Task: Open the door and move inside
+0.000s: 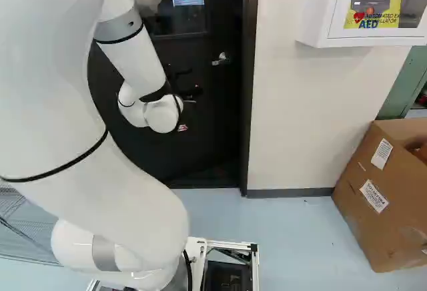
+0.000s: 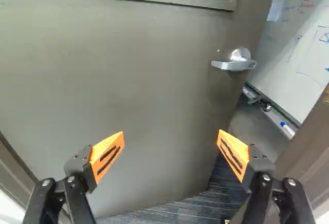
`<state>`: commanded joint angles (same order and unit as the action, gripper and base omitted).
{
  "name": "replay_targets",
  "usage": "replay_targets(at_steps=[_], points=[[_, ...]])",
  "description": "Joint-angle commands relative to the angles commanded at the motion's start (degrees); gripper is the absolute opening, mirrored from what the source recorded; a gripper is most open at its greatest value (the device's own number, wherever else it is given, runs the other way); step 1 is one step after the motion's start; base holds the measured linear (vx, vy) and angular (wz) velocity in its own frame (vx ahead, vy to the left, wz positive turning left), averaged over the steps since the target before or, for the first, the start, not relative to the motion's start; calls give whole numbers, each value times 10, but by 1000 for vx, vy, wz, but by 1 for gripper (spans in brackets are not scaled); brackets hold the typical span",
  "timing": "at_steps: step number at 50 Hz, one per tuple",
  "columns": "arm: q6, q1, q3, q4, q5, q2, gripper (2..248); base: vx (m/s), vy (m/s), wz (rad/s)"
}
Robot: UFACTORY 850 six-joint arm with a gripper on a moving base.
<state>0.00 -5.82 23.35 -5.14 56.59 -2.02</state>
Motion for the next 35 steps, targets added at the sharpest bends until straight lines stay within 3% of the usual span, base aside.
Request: replay_targets(at_steps=[23,35], points=[[0,15,-69,17,0,-72,247,0,0,0],[0,16,-77,18,0,-81,247,0,0,0]])
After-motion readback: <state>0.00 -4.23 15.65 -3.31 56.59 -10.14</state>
